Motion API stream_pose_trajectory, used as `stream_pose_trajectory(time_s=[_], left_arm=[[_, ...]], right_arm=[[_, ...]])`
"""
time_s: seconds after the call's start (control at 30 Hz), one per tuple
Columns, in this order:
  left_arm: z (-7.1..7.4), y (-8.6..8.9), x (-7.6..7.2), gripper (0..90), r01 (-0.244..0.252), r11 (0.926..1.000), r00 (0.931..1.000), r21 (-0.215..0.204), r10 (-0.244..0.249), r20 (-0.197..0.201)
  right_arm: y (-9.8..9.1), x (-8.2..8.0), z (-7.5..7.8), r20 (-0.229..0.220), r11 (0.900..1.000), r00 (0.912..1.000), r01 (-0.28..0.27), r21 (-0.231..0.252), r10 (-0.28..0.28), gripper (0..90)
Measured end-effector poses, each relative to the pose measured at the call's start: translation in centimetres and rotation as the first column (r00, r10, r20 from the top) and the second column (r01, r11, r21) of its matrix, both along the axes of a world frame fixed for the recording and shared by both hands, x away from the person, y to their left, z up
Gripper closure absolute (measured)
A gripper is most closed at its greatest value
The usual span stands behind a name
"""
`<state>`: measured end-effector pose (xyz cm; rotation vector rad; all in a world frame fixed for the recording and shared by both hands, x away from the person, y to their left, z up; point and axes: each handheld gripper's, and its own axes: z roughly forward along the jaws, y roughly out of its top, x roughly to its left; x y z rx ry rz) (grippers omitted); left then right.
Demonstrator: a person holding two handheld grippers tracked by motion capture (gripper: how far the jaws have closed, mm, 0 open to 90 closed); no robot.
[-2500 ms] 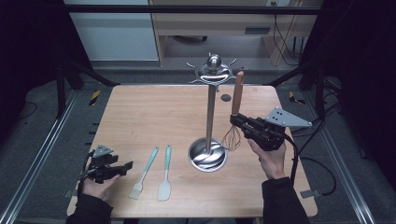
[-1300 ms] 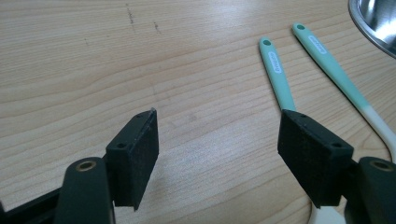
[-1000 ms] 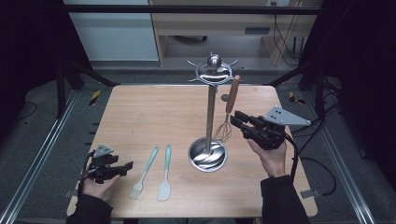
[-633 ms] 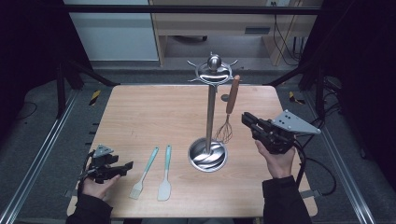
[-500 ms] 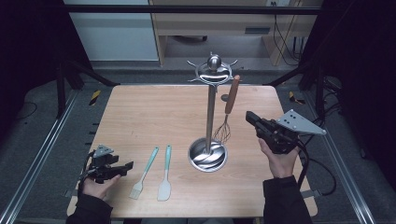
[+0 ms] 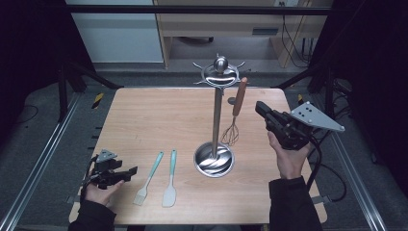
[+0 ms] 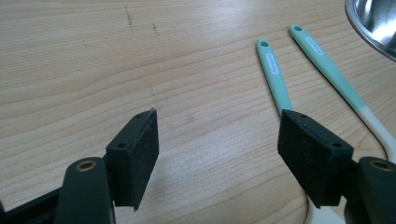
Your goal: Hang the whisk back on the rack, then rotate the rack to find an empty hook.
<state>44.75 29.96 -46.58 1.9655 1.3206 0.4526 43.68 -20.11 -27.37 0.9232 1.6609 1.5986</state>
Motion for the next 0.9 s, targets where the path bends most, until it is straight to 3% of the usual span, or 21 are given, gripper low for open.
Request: stream_pose_trajectory(time_s=[0.9], left_arm=[[-0.1, 0.0, 0.0, 29.4, -0.006, 0.9999, 1.0000, 0.014, 0.007, -0.002]], right_arm=[[1.2, 1.2, 4.8, 0.033, 0.9995, 0.9989, 0.032, -0.006, -0.032, 90.0]])
